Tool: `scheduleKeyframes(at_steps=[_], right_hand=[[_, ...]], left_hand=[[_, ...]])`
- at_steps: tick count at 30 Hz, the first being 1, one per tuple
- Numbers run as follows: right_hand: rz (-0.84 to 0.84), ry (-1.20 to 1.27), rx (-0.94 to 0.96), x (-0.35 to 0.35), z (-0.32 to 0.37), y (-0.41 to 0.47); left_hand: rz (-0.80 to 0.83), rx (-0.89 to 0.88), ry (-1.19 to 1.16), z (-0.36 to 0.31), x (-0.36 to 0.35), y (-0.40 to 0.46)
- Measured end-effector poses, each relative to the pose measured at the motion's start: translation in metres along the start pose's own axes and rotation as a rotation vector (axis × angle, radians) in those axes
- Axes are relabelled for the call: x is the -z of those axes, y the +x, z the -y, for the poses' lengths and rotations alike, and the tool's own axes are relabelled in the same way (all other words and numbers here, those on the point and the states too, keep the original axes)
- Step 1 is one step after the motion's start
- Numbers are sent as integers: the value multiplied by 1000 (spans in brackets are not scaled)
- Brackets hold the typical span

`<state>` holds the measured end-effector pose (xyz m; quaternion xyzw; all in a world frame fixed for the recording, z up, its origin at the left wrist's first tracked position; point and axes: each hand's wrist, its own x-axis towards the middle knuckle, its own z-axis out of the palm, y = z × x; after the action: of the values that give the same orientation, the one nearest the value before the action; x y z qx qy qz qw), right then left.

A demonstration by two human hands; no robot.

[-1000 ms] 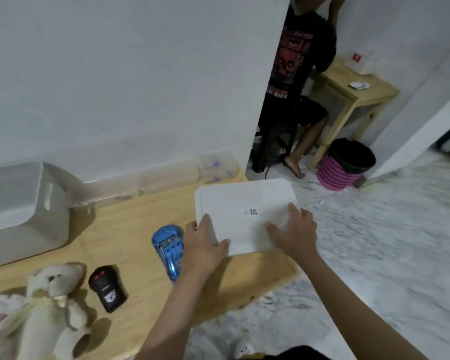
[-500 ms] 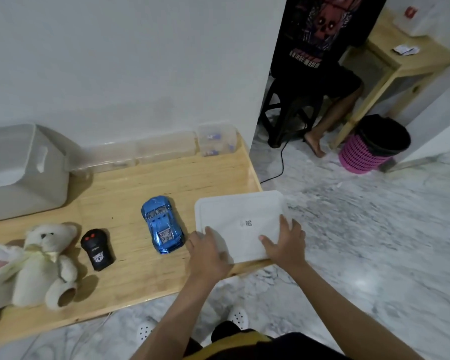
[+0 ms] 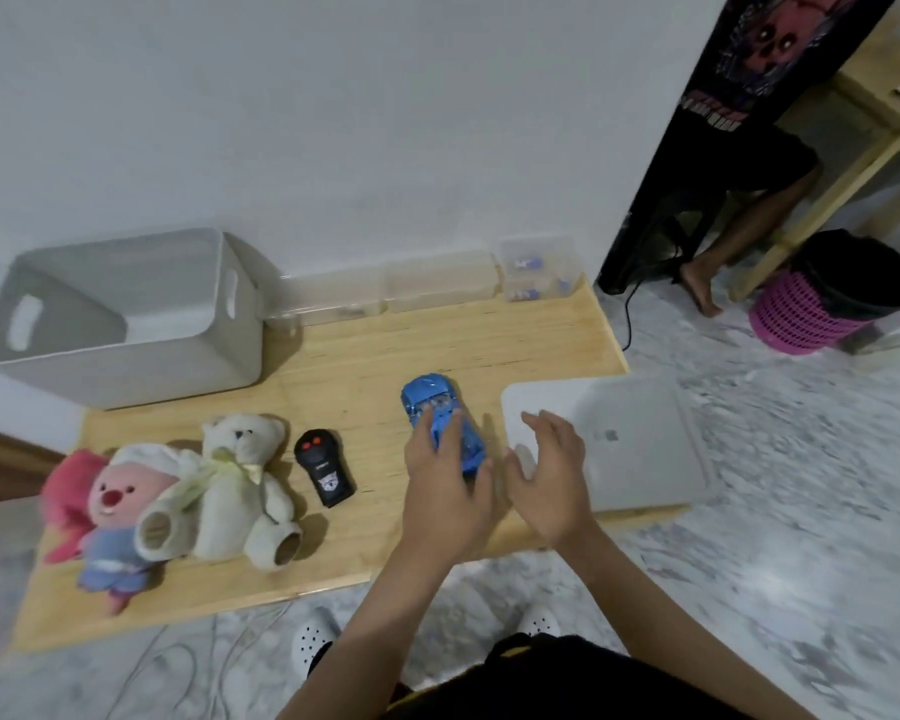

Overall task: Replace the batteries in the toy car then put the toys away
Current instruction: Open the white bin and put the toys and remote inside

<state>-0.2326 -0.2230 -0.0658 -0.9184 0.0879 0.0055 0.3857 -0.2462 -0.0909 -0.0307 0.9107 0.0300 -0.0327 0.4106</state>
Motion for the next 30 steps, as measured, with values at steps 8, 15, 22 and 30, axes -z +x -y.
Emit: scheduleKeyframes(at_steps=[8, 15, 22, 30], right_hand=[[199, 151, 92, -131, 163, -25], [406, 128, -47, -211, 228, -20], [417, -9, -90, -230, 240, -2], [332, -26, -82, -235, 239, -5]], left_hand=[[-241, 58, 51, 113, 187, 13], [36, 297, 326, 206, 267, 16], [311, 366, 480, 233, 277, 15], [188, 162, 398, 263, 274, 15]])
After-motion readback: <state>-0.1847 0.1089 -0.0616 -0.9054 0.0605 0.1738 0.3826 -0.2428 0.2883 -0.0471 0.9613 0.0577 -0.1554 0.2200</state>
